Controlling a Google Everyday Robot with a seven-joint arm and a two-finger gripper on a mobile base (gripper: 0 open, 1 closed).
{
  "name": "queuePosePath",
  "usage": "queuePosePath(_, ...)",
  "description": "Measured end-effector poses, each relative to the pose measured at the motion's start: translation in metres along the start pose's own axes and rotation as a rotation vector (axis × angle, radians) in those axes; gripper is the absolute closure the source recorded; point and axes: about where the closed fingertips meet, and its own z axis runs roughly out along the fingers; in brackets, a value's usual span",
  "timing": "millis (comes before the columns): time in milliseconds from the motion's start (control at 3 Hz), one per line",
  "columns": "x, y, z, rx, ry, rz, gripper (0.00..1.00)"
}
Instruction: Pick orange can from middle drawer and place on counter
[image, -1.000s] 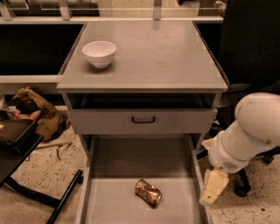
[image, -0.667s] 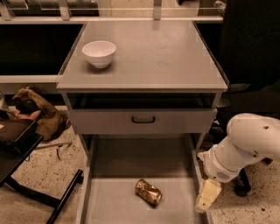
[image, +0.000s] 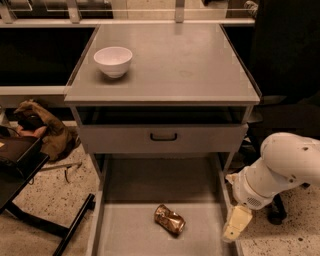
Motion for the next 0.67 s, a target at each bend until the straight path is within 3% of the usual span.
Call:
queuePosePath(333, 0.002, -0.012, 0.032, 0.009, -0.088, 0.044, 0.00)
queuePosePath(667, -0.003, -0.025, 0.085, 0.037, -0.177, 0.102, 0.00)
